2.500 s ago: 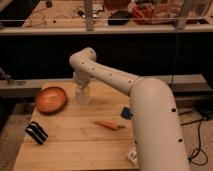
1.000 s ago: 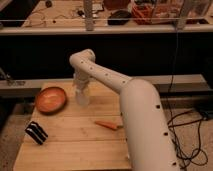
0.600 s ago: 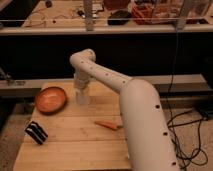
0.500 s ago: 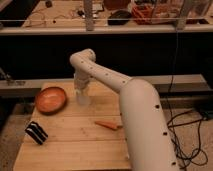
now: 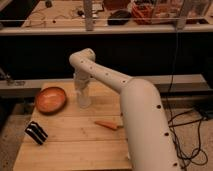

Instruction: Place the ceramic cup over the eraser

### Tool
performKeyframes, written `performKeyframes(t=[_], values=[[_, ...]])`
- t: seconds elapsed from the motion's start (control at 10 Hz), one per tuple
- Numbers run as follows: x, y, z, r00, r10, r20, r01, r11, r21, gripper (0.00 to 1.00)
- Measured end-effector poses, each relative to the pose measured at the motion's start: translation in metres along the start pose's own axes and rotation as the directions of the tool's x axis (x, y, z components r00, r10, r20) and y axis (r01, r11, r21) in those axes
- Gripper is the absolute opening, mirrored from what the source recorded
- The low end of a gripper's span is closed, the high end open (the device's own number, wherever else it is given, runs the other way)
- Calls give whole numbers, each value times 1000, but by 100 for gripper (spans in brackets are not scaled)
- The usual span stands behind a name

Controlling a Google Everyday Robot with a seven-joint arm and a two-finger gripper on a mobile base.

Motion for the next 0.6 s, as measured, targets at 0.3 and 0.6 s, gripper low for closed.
performKeyframes(t=[0.3,0.6], values=[[-3,3,-20,1000,-11,-5,11,1000,-6,1],[-6,8,-38,999,-24,-22,24,1000,-1,1]])
